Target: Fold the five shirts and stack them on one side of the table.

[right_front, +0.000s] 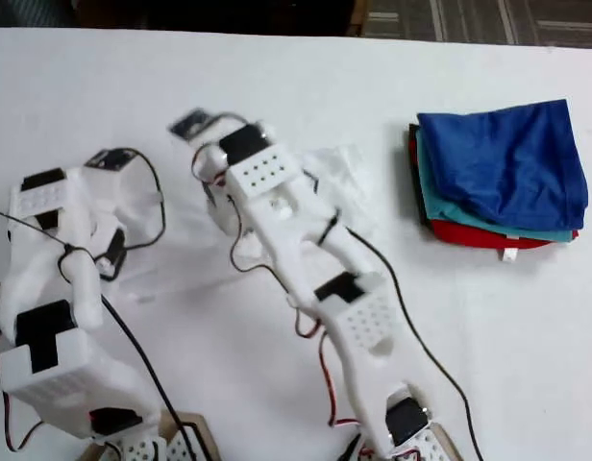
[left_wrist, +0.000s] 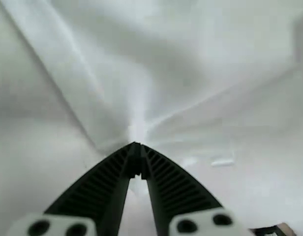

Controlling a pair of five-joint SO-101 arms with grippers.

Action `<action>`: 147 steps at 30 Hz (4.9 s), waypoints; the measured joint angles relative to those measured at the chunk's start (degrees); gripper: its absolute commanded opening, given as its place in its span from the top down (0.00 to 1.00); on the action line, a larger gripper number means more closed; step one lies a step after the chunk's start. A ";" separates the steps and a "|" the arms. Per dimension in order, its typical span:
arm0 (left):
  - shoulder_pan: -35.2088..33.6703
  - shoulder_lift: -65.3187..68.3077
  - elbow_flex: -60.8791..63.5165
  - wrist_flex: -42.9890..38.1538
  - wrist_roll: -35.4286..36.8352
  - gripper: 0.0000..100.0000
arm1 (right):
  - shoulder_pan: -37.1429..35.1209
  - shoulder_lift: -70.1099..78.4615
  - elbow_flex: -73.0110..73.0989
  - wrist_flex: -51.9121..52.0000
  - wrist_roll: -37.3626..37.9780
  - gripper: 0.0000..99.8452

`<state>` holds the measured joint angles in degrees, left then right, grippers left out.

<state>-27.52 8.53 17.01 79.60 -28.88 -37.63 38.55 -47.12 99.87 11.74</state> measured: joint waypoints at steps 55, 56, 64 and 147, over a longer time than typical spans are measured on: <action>-6.33 38.33 -42.46 15.12 5.54 0.97 | 28.48 -67.87 50.73 -1.49 6.77 0.98; -8.62 38.51 -44.04 15.74 4.04 0.97 | 29.45 -67.87 51.69 -2.29 7.30 0.98; -24.00 39.47 -54.59 21.01 -3.52 0.97 | 31.12 -67.87 63.38 -10.20 9.14 0.98; 41.93 13.71 -23.74 9.76 12.84 0.97 | 42.29 -103.03 134.77 -50.46 13.19 0.98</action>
<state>14.42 22.24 -6.73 89.36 -16.04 4.66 -64.48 87.65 49.41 24.92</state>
